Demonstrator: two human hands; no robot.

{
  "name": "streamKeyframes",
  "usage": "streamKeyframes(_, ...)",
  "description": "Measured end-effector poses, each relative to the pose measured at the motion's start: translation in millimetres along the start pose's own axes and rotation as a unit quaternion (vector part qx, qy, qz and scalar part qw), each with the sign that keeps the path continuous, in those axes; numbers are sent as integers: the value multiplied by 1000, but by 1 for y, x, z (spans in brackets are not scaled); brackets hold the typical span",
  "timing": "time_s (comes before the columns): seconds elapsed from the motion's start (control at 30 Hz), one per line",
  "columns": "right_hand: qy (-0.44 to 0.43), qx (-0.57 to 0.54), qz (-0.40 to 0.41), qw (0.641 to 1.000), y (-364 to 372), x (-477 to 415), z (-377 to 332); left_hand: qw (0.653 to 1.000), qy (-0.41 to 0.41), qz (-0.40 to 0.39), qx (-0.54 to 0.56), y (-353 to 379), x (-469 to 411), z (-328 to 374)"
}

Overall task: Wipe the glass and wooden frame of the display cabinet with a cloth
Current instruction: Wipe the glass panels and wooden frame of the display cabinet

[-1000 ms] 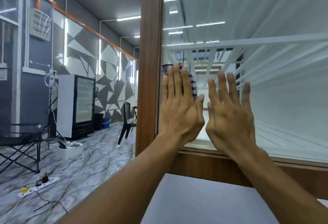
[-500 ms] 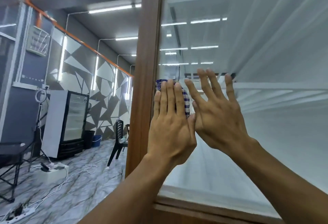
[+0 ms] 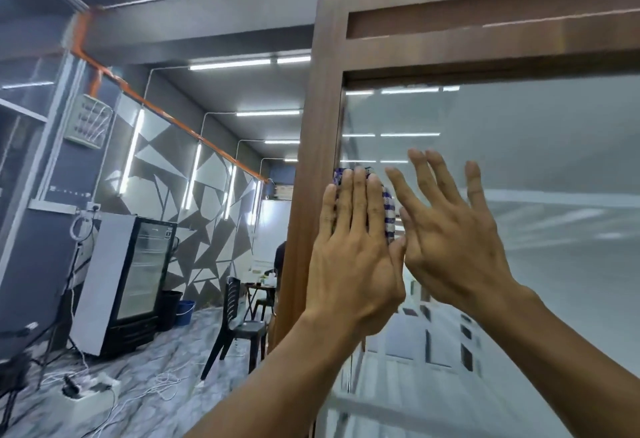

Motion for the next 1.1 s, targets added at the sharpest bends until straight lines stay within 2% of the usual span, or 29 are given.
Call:
streamKeyframes(0.13,14,12,-2,1000,-6,-35,25,1000,-20,0,3,-4,-57,-14)
streamKeyframes(0.23,35,11,-3,999,-15,-41,53,997,-68,39,21,-7,-95,-17)
streamKeyframes(0.3,60,11,3,998,-23,-42,75,991,-115,59,45,-7,-112,-9)
streamKeyframes(0.37,85,22,4,996,-30,-44,100,988,-124,63,69,-3,-128,11)
streamKeyframes(0.53,147,13,20,989,-51,-30,167,996,12,38,82,10,-165,105)
streamKeyframes(0.77,216,66,9,974,-83,-16,251,988,126,-3,86,20,-191,193)
streamKeyframes(0.97,268,155,7,951,-107,8,295,981,180,-28,72,27,-215,249)
streamKeyframes(1.03,264,107,34,958,-112,10,300,978,193,-27,71,28,-221,262)
streamKeyframes(1.1,272,9,72,960,-117,16,307,975,208,-19,71,27,-230,275)
Point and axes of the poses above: each hand's wrist, its own x-axis away from the middle knuckle, its own y-axis out of the palm, z = x × y, the point moved 7 cm from there along -x, towards the middle knuckle, and after that the axes turned 7 degrees about y, right-handed, at the moved point
